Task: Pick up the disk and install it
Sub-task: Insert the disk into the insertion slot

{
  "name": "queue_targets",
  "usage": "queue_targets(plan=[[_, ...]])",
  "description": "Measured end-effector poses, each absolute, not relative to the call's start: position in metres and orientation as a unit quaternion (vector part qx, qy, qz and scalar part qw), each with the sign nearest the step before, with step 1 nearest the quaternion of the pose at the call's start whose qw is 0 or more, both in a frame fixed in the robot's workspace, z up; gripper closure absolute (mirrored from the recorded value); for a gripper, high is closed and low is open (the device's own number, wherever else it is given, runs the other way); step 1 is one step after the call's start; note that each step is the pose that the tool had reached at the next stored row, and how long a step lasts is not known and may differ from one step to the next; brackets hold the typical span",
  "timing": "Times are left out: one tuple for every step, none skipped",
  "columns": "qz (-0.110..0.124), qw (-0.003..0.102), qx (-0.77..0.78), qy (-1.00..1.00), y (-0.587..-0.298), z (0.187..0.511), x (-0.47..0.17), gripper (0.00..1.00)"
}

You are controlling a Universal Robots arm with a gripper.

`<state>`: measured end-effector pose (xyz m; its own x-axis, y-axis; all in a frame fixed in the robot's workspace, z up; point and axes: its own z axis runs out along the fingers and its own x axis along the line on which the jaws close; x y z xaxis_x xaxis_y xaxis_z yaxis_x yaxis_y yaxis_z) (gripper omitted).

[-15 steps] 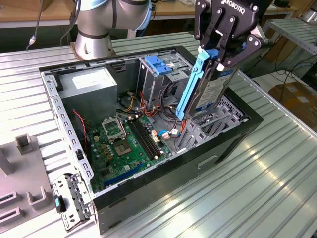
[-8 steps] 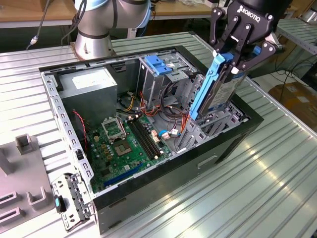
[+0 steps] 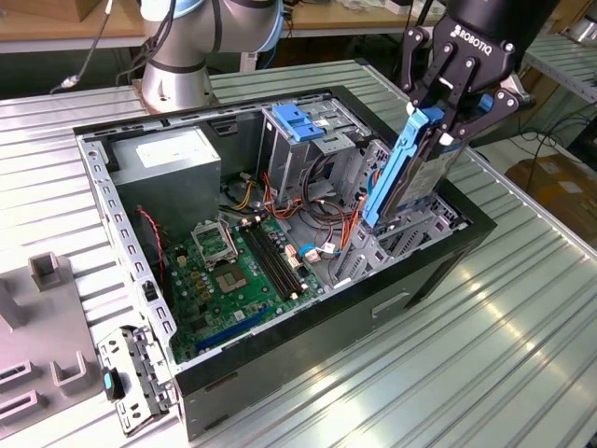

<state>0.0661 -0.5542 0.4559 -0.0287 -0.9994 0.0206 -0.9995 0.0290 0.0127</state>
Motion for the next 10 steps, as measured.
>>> queue_targets(plan=[[0.003, 0.012, 0.696, -0.718, -0.5541, 0.4549, 0.0669, 0.63], [0.003, 0.012, 0.696, -0.718, -0.5541, 0.4541, 0.0671, 0.63], [0.003, 0.012, 0.696, -0.718, -0.5542, 0.4533, 0.0672, 0.63], [0.003, 0.012, 0.696, -0.718, -0.5542, 0.4524, 0.0673, 0.63], [0.003, 0.012, 0.696, -0.718, -0.5542, 0.4516, 0.0674, 0.63], [0.003, 0.012, 0.696, -0.718, -0.5544, 0.4509, 0.0678, 0.63], [0.002, 0.012, 0.696, -0.718, -0.5549, 0.4504, 0.0680, 0.63], [0.002, 0.012, 0.696, -0.718, -0.5556, 0.4501, 0.0680, 0.63], [0.001, 0.011, 0.696, -0.718, -0.5569, 0.4496, 0.0680, 0.63], [0.000, 0.009, 0.696, -0.718, -0.5576, 0.4493, 0.0680, 0.63]])
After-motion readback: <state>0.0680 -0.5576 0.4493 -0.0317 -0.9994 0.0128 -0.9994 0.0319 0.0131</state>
